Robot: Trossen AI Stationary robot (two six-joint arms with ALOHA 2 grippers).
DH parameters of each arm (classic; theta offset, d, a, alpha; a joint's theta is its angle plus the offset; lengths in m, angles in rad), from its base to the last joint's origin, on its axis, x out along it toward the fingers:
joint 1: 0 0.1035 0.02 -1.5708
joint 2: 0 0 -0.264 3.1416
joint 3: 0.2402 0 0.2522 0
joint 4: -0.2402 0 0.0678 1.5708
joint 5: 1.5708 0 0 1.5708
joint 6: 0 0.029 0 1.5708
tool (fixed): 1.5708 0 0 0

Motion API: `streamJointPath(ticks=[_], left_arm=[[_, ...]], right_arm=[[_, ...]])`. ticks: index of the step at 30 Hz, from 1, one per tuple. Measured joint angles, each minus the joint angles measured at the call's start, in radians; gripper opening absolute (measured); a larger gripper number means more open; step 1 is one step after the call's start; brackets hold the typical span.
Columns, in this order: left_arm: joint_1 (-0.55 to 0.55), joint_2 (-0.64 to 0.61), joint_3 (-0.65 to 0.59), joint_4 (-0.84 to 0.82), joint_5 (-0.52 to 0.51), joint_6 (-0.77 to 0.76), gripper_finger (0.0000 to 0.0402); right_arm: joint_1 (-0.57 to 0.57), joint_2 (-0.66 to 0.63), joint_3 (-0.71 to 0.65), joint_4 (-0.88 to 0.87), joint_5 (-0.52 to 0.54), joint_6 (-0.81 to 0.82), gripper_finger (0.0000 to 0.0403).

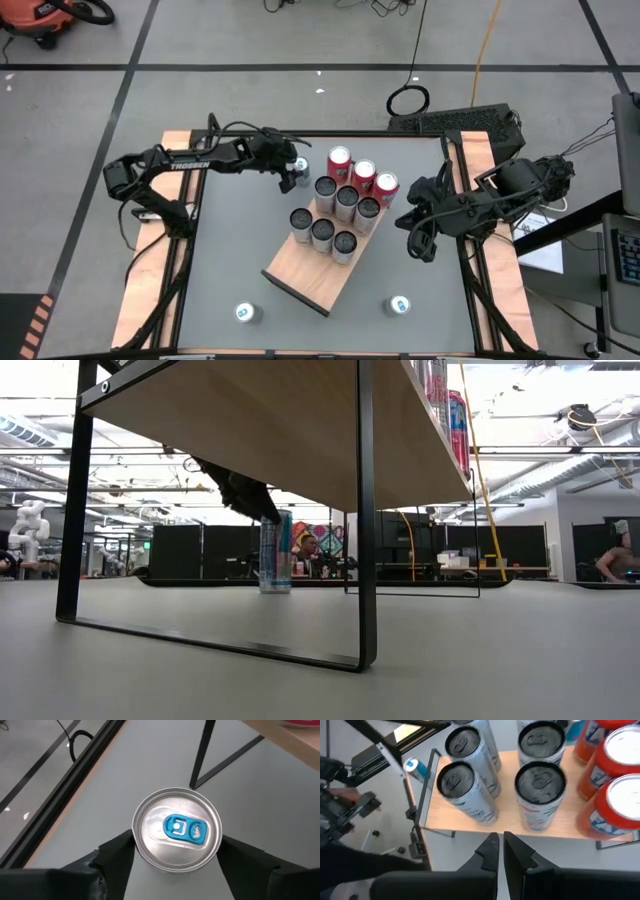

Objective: Place canned beverage on shelf
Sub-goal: Put the blue soda can on the shelf

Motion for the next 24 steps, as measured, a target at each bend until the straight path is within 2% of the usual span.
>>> streamJointPath(ticks=[6, 11, 14, 20, 24], left_arm=[[-0.018, 0.000, 0.000, 0.000, 0.000, 0.000, 0.0237], [-0.020, 0.000, 0.000, 0.004, -0.025, -0.003, 0.0234], [-0.019, 0.001, -0.001, 0.013, -0.027, -0.004, 0.0257], [-0.020, 0.007, -0.001, 0.077, -0.025, -0.025, 0.0342], [-0.022, 0.055, -0.001, 0.105, -0.025, -0.025, 0.0361]], right_arm=[[0.000, 0.000, 0.000, 0.000, 0.039, -0.007, 0.0000], [0.000, 0.000, 0.000, 0.000, 0.039, -0.008, 0.0000], [0.000, 0.000, 0.000, 0.000, 0.039, -0.008, 0.0000], [0.000, 0.000, 0.000, 0.000, 0.039, -0.008, 0.0000], [0.000, 0.000, 0.000, 0.001, 0.039, -0.008, 0.0000]])
